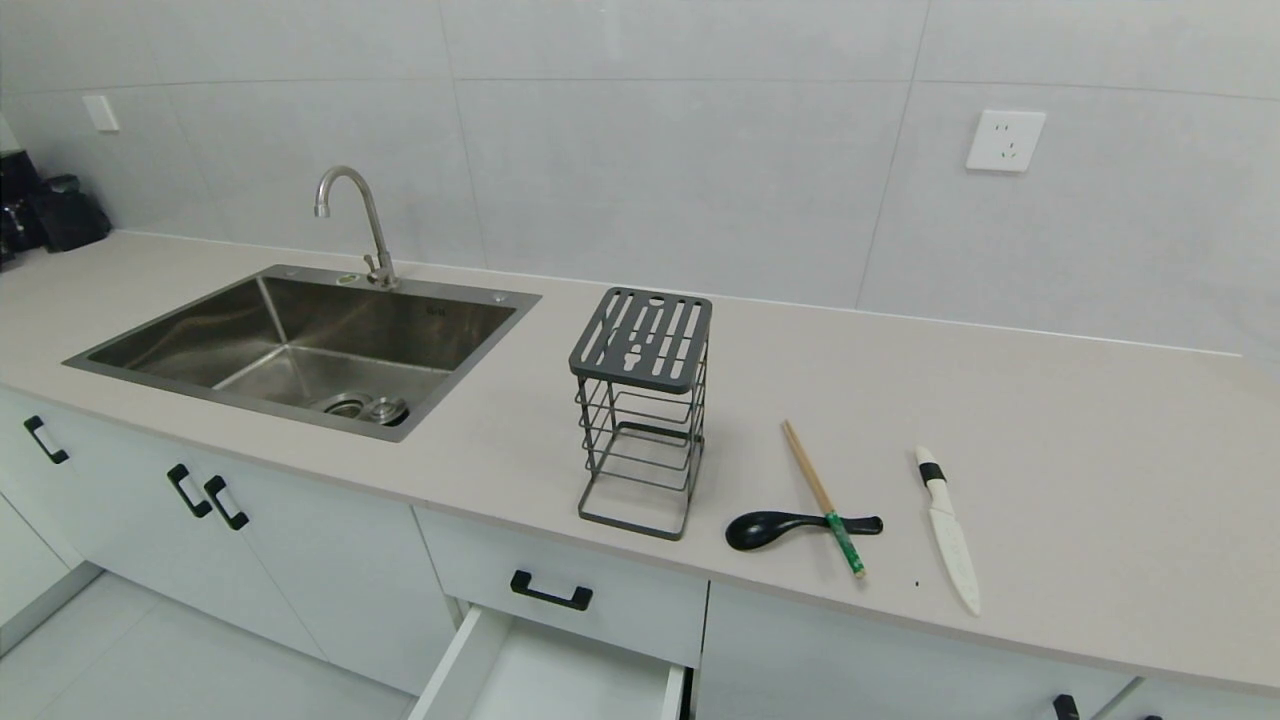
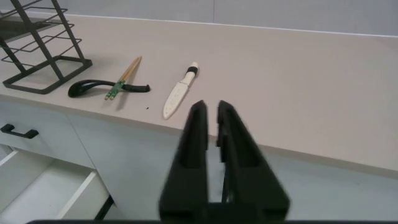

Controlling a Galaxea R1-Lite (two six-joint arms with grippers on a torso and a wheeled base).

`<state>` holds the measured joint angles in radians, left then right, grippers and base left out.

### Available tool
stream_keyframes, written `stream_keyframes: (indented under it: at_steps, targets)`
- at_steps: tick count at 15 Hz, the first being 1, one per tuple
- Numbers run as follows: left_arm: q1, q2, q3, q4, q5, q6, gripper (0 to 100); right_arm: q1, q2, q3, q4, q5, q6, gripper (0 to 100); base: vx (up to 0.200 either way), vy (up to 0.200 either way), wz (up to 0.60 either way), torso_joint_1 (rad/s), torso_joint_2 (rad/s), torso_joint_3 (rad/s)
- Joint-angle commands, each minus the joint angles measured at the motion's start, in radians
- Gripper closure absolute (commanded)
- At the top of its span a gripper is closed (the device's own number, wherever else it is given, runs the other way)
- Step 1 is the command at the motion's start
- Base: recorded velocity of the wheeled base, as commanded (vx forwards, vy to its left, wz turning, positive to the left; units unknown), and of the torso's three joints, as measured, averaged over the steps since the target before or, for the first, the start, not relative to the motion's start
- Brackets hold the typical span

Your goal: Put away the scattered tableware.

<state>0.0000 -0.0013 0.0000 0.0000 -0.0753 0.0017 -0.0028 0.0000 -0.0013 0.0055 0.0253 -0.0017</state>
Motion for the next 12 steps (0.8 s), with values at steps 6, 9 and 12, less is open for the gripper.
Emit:
stream_keyframes:
  at_steps: [6, 9, 12]
  targets:
    - [0.000, 0.001, 0.000, 0.000, 0.000, 0.000, 0, 0.000, 0.000, 0.000, -0.001, 0.001, 0.005, 0, 0.000, 0.000, 0.00, 0.000, 0.00, 0.000]
    - [0.000, 0.001, 0.000, 0.000, 0.000, 0.000, 0, 0.000, 0.000, 0.001, -0.010, 0.001, 0.011, 0, 0.000, 0.000, 0.00, 0.000, 0.00, 0.000]
    - [0.000, 0.001, 0.000, 0.000, 0.000, 0.000, 0, 0.000, 0.000, -0.052, -0.211, 0.018, 0.012, 0, 0.000, 0.000, 0.00, 0.000, 0.00, 0.000]
